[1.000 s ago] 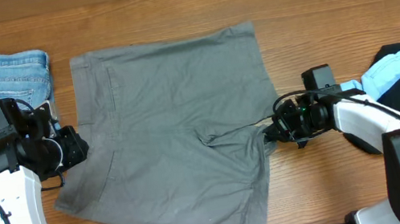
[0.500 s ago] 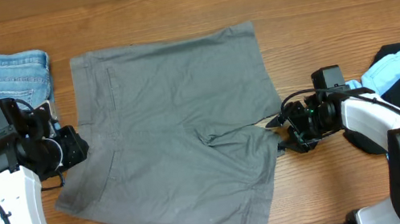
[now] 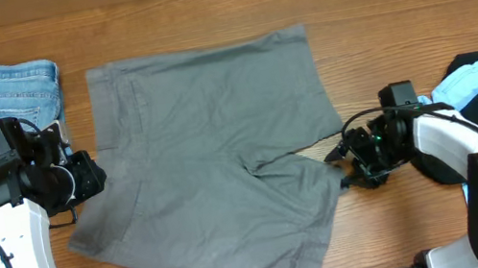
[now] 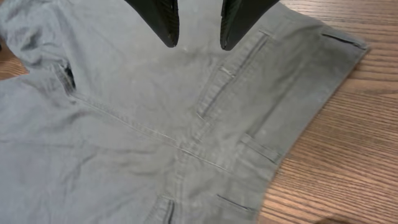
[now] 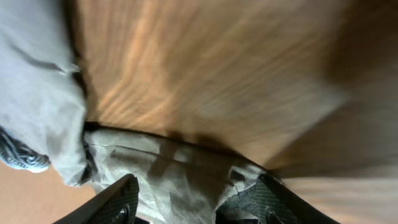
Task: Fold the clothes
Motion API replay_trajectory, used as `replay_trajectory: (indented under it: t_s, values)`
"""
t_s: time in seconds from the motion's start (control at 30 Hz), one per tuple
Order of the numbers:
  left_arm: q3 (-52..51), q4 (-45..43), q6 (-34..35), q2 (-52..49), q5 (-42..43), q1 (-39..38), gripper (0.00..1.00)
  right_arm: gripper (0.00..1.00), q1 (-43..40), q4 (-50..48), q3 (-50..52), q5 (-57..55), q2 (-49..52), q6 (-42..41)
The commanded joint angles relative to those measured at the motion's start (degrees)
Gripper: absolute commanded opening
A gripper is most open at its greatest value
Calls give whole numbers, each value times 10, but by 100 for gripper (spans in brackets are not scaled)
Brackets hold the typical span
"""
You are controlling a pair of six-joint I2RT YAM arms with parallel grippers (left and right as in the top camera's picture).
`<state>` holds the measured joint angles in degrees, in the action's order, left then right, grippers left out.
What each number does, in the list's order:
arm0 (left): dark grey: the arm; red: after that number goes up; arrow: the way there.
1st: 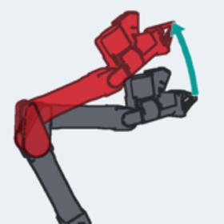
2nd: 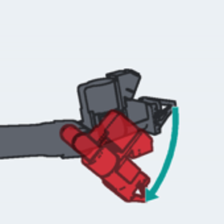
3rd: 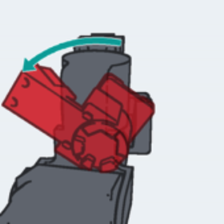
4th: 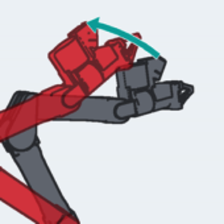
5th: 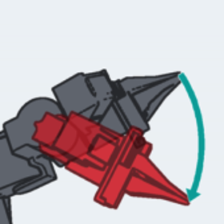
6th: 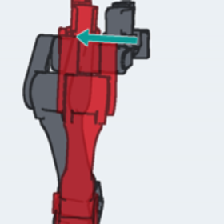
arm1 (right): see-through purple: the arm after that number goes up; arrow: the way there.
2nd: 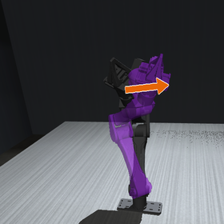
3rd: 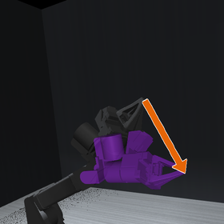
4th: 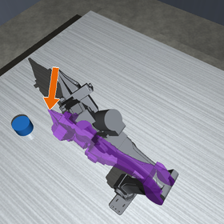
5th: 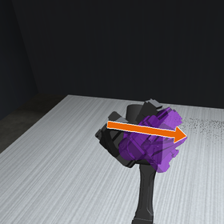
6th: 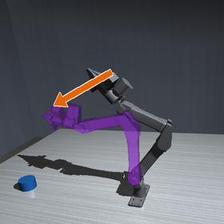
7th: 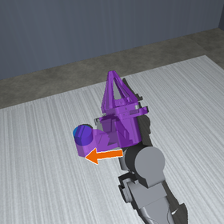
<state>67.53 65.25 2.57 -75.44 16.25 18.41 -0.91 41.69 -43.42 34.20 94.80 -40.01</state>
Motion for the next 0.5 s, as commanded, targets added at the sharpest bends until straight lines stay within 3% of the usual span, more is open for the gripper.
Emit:
replay_trajectory:
  t_s: [0.0,0.17,0.2,0.23,0.3,0.47]
  values:
    - [1,3,-13,-2,-1,3,26,65,-24,17,7,-86,5,47]
    - [1,1,-13,-2,-1,3,26,65,-25,21,7,-34,5,73]
    - [1,1,-13,-2,-1,3,26,61,-25,21,7,-23,5,75]
    - [1,1,-13,-2,-1,3,26,48,-25,15,7,-5,5,74]
    - [1,1,-13,-2,-1,3,27,41,-25,-10,7,43,5,72]
    - [1,1,-13,-2,-1,3,27,8,-25,-60,7,91,5,-7]
